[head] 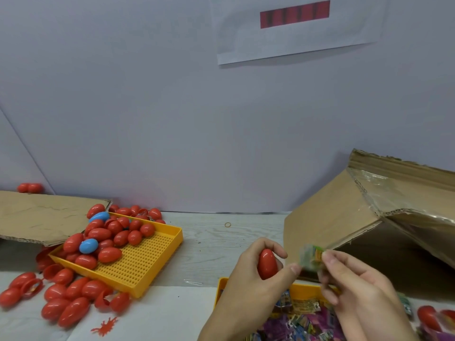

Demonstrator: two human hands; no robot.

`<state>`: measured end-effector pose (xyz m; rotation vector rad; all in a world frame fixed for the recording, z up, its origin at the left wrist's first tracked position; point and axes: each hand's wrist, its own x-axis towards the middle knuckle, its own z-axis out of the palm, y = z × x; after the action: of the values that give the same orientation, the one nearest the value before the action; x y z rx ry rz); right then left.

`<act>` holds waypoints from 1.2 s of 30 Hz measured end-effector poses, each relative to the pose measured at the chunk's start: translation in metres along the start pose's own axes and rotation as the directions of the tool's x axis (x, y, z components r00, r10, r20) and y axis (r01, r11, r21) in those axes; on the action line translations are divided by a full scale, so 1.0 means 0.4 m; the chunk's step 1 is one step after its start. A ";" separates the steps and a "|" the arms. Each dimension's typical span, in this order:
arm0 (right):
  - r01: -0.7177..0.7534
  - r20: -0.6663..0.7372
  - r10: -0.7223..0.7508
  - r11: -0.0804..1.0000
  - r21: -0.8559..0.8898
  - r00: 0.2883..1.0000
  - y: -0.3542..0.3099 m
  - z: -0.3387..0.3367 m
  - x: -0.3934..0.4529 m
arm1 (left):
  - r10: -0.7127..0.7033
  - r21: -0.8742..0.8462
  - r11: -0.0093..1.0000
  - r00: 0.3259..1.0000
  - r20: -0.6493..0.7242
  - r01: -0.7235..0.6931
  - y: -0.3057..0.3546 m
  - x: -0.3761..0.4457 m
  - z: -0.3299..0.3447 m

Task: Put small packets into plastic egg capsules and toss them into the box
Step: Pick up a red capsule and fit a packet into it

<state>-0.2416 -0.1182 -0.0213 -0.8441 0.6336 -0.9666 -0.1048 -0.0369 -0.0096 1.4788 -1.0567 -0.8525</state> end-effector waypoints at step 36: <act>0.252 0.041 -0.272 0.811 -0.528 0.961 -0.004 0.012 -0.023 | 0.015 -0.033 0.999 0.999 -0.049 -0.016 0.000 0.007 0.006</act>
<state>-0.2427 -0.1088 -0.0167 -1.4404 0.8508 -1.0740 -0.1062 -0.0403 -0.0097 1.4549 -1.0121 -0.8157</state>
